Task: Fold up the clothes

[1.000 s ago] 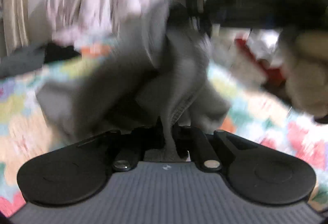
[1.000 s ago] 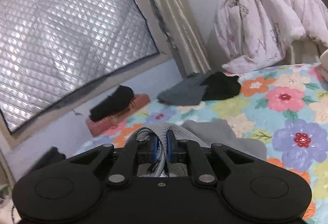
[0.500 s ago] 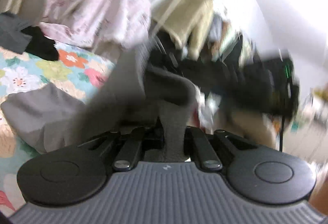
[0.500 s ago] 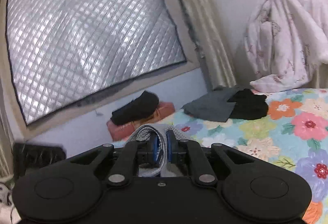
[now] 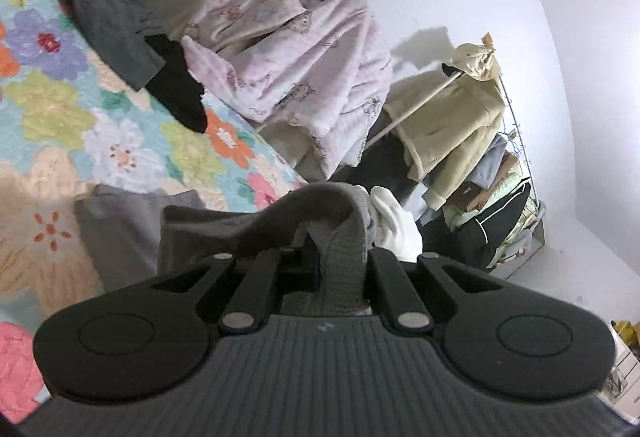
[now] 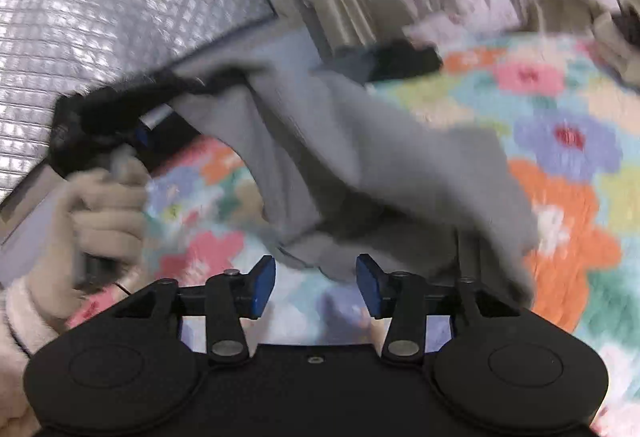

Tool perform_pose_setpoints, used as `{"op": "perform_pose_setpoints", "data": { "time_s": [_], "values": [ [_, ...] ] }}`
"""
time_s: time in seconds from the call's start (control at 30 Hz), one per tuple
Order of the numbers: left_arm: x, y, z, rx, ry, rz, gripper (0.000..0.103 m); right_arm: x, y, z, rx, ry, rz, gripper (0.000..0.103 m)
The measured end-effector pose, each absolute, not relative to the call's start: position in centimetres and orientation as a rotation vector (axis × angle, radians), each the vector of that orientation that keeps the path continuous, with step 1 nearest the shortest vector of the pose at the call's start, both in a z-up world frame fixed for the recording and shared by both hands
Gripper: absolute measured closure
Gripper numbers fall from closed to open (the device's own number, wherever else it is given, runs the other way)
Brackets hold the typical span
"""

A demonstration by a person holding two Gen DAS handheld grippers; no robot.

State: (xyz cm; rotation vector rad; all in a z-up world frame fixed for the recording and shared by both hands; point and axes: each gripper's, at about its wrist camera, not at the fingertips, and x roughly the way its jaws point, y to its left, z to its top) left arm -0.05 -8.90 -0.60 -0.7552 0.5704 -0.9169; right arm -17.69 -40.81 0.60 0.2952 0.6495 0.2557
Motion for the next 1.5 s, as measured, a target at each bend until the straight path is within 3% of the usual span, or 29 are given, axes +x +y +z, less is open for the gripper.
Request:
{"op": "perform_pose_setpoints", "data": {
  "time_s": [0.2, 0.37, 0.73, 0.77, 0.8, 0.83, 0.9, 1.23, 1.5],
  "values": [
    [0.0, -7.8, -1.7, -0.739, 0.577, -0.884, 0.098, -15.3, -41.1, -3.0, 0.339, 0.727, 0.042, 0.051],
    [-0.5, -6.9, -2.7, -0.729, 0.586, -0.867, 0.098, -16.8, -43.0, -3.7, 0.47, 0.692, -0.081, 0.04],
    [-1.0, -7.0, -3.2, -0.657, 0.587, -0.84, 0.098, -12.7, -43.2, -7.0, 0.601, 0.732, -0.098, 0.039],
    [-1.1, -7.0, -3.3, -0.647, 0.583, -0.838, 0.098, -12.5, -43.1, -7.3, 0.585, 0.7, -0.091, 0.045],
    [-1.1, -7.1, -3.4, -0.637, 0.579, -0.834, 0.098, -12.3, -42.9, -7.5, 0.554, 0.673, -0.078, 0.059],
    [-1.2, -7.1, -3.5, -0.624, 0.576, -0.827, 0.098, -12.1, -42.3, -7.2, 0.475, 0.661, -0.051, 0.081],
    [-1.1, -7.0, -3.7, -0.584, 0.59, -0.805, 0.098, -12.4, -41.3, -6.3, 0.33, 0.641, -0.021, 0.085],
    [-1.6, -4.6, -0.4, -0.536, 0.489, -0.764, 0.099, -14.3, -47.2, 0.1, 0.087, 0.497, -0.252, 0.09],
    [-1.9, -4.4, -1.1, -0.584, 0.496, -0.772, 0.099, -14.5, -49.2, 4.1, -0.15, 0.41, -0.369, 0.09]
  ]
}}
